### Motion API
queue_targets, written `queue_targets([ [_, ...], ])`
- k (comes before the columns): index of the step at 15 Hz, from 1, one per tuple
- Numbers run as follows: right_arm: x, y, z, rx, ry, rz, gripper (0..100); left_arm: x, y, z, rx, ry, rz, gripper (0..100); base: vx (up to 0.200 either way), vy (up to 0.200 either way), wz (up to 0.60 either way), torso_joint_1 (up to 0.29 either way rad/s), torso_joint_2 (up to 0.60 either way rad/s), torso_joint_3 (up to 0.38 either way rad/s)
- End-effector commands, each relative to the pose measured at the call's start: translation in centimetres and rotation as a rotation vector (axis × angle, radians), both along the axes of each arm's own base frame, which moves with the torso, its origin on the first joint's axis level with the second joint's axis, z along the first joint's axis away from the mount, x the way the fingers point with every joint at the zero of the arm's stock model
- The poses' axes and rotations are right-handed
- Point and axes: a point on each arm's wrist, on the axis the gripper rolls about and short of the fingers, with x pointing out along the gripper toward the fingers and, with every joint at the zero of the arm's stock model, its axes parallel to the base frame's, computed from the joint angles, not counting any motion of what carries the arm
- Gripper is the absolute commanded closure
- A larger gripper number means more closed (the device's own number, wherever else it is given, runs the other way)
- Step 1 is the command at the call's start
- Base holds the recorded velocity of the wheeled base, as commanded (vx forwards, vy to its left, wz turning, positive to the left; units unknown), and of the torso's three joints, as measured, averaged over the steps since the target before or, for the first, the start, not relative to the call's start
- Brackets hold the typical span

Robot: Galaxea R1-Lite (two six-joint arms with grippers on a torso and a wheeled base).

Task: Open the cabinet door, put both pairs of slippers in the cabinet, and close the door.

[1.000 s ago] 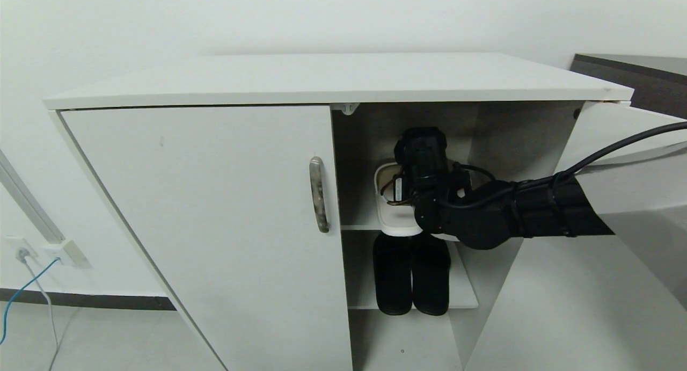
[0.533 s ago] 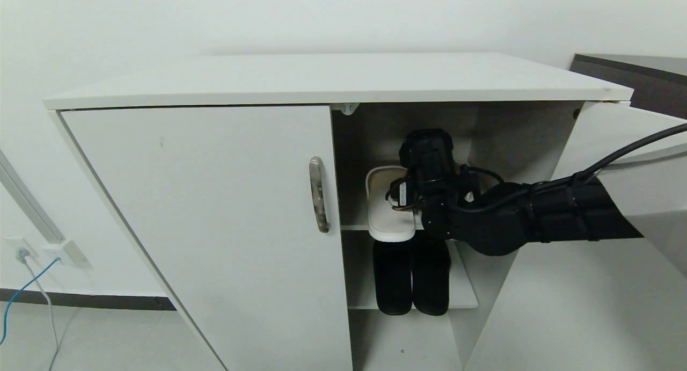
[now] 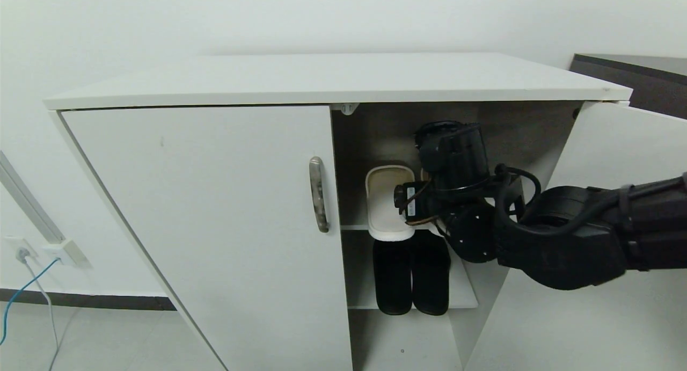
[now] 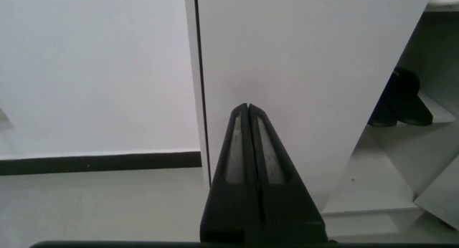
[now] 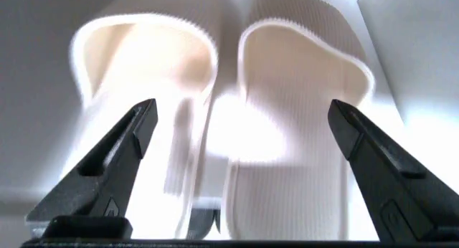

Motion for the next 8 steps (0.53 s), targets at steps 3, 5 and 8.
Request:
queue_targets([
  [3,-5.8,-1.7,0.4,0.003,0.032,0.141,0,0.0,0.0,0.0,0.003,0.001,0.0,100,0.0,0.0,0.0,0.0,0.0,0.0],
  [5,-7.4,-2.5,-0.3,0.007,0.058,0.224,0,0.0,0.0,0.0,0.002,0.001,0.0,100,0.0,0.0,0.0,0.0,0.0,0.0],
  [8,-8.2,-3.3,-1.9,0.053,0.034,0.29,0,0.0,0.0,0.0,0.0,0.001,0.0,100,0.0,0.0,0.0,0.0,0.0,0.0],
])
